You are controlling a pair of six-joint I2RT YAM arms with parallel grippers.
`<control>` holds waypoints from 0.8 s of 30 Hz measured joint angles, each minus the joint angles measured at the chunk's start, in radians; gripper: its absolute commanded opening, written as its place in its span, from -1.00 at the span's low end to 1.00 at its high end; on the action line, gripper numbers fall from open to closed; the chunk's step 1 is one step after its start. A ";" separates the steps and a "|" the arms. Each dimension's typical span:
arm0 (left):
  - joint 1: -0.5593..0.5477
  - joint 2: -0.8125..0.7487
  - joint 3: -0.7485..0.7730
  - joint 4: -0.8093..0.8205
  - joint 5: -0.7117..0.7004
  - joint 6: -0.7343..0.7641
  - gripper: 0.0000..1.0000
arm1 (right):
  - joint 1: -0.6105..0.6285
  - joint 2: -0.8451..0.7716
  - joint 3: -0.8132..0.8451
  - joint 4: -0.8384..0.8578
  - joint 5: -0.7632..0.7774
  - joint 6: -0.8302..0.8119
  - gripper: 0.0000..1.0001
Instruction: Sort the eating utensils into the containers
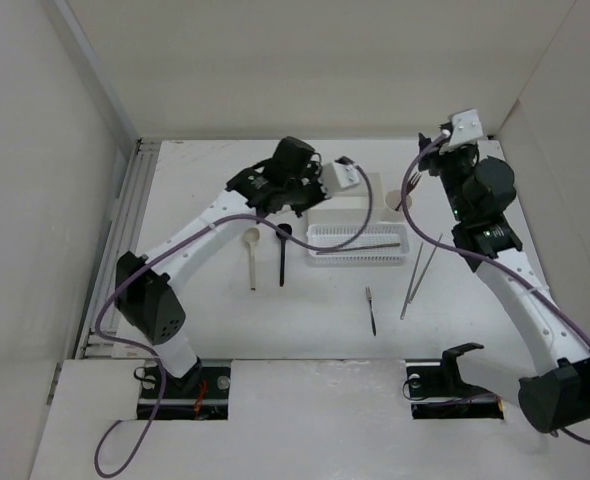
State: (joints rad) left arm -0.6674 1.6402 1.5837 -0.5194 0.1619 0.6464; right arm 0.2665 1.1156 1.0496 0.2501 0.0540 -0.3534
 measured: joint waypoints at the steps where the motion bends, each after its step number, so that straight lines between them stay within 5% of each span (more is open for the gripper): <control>1: -0.037 0.026 0.032 -0.003 0.018 0.016 -1.00 | -0.005 -0.017 0.000 0.006 0.025 0.021 0.23; 12: -0.177 0.420 0.243 0.055 0.092 0.091 -1.00 | -0.013 -0.241 0.004 -0.052 0.280 0.124 0.35; 24: -0.187 0.484 0.214 0.133 0.113 0.153 -1.00 | -0.013 -0.358 0.010 -0.300 0.373 0.205 0.37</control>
State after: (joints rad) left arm -0.8539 2.1242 1.7977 -0.3866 0.2749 0.7994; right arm 0.2531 0.7574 1.0592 -0.0498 0.4274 -0.1482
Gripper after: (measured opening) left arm 0.025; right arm 0.687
